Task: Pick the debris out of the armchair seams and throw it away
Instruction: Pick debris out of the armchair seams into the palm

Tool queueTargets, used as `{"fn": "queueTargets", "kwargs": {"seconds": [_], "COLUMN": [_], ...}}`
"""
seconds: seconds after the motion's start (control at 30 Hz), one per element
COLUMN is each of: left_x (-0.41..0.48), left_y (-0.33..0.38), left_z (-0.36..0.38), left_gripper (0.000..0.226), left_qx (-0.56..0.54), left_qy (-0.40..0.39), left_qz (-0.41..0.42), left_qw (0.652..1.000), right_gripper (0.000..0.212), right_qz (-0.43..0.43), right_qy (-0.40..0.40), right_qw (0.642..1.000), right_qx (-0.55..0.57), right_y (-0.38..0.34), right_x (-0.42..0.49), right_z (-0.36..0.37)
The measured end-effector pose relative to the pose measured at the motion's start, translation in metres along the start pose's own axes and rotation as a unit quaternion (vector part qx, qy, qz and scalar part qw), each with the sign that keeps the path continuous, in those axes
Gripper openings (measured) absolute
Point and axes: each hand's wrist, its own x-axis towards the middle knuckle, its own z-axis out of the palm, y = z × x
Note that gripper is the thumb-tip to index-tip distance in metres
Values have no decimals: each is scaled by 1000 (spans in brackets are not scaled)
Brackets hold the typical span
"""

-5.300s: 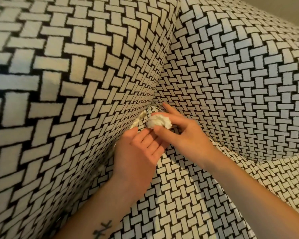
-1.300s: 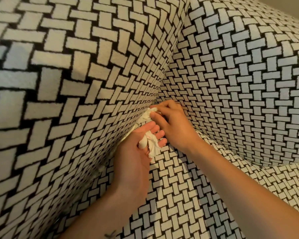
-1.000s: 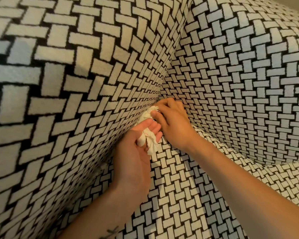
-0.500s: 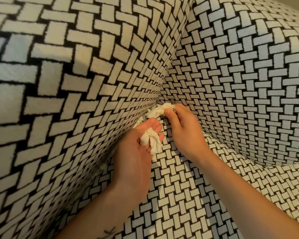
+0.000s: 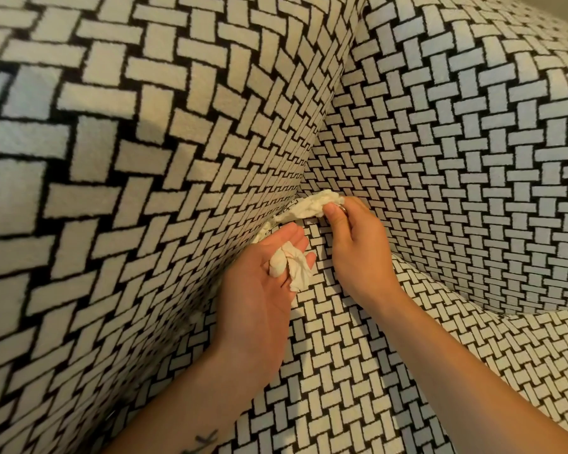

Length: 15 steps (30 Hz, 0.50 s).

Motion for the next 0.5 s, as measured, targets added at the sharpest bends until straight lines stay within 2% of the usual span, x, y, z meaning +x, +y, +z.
{"fn": "queueTargets", "kwargs": {"seconds": [0.17, 0.5], "left_x": [0, 5], "left_y": [0, -2], "left_z": [-1, -3], "left_gripper": [64, 40], "left_qx": [-1, 15], "left_qy": [0, 1], "left_qz": [-2, -16], "left_qw": [1000, 1000], "right_gripper": [25, 24], "right_qz": [11, 26], "right_qy": [4, 0], "right_qw": [1000, 1000], "right_qx": [5, 3], "right_y": [-1, -7], "right_x": [-1, -7], "right_z": [-2, -7]}}
